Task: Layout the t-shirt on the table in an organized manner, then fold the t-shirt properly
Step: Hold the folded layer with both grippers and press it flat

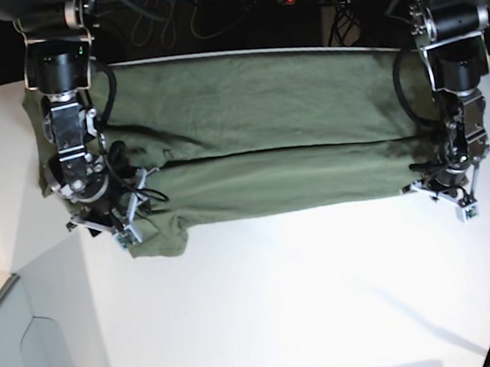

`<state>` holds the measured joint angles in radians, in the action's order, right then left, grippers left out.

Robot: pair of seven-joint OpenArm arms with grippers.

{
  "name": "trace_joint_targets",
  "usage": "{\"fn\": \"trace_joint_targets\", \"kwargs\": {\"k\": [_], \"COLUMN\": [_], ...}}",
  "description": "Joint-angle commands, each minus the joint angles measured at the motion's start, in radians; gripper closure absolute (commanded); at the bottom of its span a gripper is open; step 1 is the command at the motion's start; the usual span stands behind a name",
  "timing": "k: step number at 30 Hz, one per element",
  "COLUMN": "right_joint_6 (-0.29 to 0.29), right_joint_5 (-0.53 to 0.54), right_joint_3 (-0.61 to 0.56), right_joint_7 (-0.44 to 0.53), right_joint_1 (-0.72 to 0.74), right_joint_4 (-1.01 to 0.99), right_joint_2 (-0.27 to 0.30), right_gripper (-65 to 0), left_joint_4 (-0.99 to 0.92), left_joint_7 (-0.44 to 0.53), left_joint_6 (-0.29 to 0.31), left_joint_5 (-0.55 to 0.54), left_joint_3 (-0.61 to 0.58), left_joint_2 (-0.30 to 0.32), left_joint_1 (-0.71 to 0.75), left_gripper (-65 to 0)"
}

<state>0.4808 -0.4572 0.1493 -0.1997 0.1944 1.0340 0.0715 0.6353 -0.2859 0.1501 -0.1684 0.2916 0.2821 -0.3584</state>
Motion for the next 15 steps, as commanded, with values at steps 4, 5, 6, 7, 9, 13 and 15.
{"fn": "trace_joint_targets", "kwargs": {"k": [4, 5, 6, 7, 9, 13, 15], "right_joint_6": [-0.020, -0.020, -0.020, -0.020, -0.020, -0.020, -0.020], "right_joint_5": [0.005, 0.005, 0.005, 0.005, 0.005, 0.005, 0.005], "right_joint_3": [0.003, 0.006, 0.006, 0.006, 0.002, 0.002, 0.006], "right_joint_7": [0.012, 0.012, 0.012, 0.012, 0.013, 0.013, 0.013], "right_joint_1": [0.069, 0.076, 0.084, 0.087, 0.084, 0.083, 0.083], "right_joint_4": [-0.056, -0.079, -0.097, -0.111, -0.119, -0.116, -0.096], "right_joint_2": [0.007, 0.007, 0.007, 0.011, 0.020, 0.018, 0.018], "right_gripper": [-24.8, -24.4, -24.0, -24.0, -22.0, -8.5, -1.8], "left_joint_4": [0.007, 0.007, 0.007, 0.007, 0.007, 0.007, 0.008], "left_joint_7": [-0.014, -0.014, -0.014, -0.014, -0.014, -0.014, -0.014], "left_joint_6": [-0.004, -0.004, -0.004, -0.004, -0.004, -0.004, -0.004], "left_joint_5": [0.003, 0.003, 0.005, 0.005, 0.005, 0.005, 0.005], "left_joint_3": [0.002, 0.002, 0.002, 0.002, 0.002, 0.002, 0.002], "left_joint_2": [0.012, 0.012, 0.012, 0.013, 0.015, 0.016, 0.016], "left_joint_1": [-0.014, -0.014, -0.014, -0.014, -0.014, -0.004, -0.004], "left_gripper": [-0.1, -0.1, -0.1, -0.1, -0.1, -0.1, -0.1]}}
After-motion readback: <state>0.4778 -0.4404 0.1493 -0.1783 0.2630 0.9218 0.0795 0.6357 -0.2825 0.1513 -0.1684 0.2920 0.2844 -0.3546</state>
